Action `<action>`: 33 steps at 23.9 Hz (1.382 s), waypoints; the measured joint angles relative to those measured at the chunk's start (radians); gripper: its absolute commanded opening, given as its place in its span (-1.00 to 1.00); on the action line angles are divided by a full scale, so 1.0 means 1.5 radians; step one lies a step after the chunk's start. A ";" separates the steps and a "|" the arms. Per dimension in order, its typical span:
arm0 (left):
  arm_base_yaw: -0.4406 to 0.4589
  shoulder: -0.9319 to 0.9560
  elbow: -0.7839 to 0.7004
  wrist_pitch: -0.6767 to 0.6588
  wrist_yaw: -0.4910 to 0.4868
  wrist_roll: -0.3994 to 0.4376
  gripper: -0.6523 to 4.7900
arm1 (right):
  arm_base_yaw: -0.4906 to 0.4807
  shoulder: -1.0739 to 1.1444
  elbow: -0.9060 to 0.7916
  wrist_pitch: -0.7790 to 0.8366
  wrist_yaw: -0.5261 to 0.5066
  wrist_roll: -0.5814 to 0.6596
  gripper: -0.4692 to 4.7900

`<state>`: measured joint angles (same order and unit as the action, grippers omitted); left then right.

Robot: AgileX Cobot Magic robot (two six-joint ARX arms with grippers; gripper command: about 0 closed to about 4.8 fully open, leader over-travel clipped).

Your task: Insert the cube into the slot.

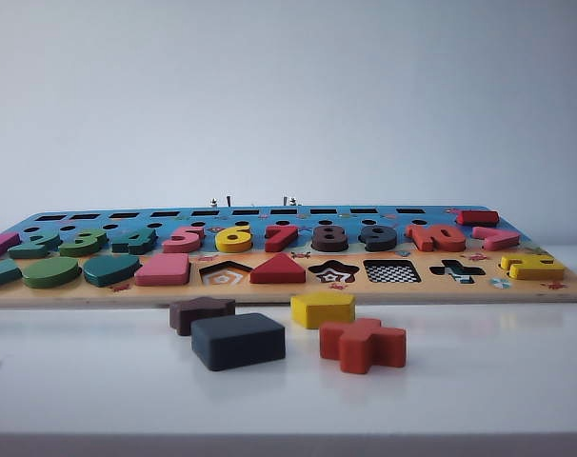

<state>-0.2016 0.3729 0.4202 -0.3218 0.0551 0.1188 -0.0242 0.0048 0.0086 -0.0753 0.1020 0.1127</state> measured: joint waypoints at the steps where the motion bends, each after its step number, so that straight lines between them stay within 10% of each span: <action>1: -0.012 0.014 0.018 -0.020 0.002 0.003 -0.70 | 0.000 0.000 0.000 0.000 0.000 0.006 -0.83; 19: -0.228 0.247 0.294 -0.424 0.103 0.003 -0.70 | 0.047 0.012 0.083 -0.024 -0.001 0.072 -0.83; 33: -0.232 0.354 0.392 -0.468 0.172 0.002 -0.70 | 0.163 0.274 0.311 -0.056 -0.089 0.068 -0.73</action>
<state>-0.5491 0.9035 1.0080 -1.0233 0.3130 0.1223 0.2195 0.4156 0.4751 -0.1596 -0.0311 0.2153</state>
